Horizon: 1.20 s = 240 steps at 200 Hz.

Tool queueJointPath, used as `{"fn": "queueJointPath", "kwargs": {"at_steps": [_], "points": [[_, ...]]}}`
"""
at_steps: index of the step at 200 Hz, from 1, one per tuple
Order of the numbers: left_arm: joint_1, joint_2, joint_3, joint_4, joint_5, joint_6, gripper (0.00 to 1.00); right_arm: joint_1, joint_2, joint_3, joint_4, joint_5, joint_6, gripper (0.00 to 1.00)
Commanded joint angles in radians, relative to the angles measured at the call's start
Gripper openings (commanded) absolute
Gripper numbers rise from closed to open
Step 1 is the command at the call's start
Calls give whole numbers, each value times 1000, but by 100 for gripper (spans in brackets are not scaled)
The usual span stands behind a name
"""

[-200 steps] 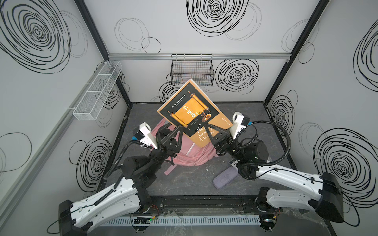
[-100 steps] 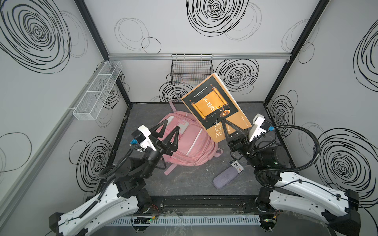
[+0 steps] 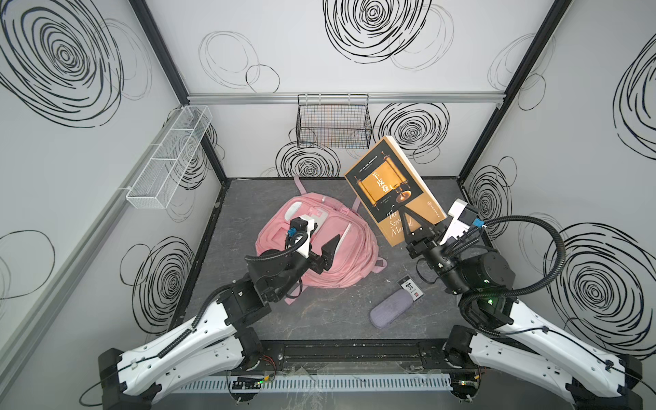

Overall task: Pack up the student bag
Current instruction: 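Release the paperback with the left gripper, reach toward the backpack while right holds it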

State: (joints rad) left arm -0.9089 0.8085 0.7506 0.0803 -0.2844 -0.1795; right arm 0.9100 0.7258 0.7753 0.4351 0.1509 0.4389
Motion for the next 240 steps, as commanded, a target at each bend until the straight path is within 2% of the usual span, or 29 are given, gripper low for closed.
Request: {"fn": "queueJointPath", "kwargs": {"at_steps": [1, 82, 160, 240], "points": [[2, 31, 50, -20, 24, -29, 79, -13, -22, 36, 11, -6, 25, 0], [1, 167, 66, -52, 63, -35, 81, -80, -54, 49, -143, 62, 84, 0], [-3, 345, 89, -40, 105, -111, 82, -153, -43, 48, -178, -5, 129, 0], [-3, 528, 138, -79, 261, -184, 86, -171, -37, 18, -222, -88, 193, 0]]}}
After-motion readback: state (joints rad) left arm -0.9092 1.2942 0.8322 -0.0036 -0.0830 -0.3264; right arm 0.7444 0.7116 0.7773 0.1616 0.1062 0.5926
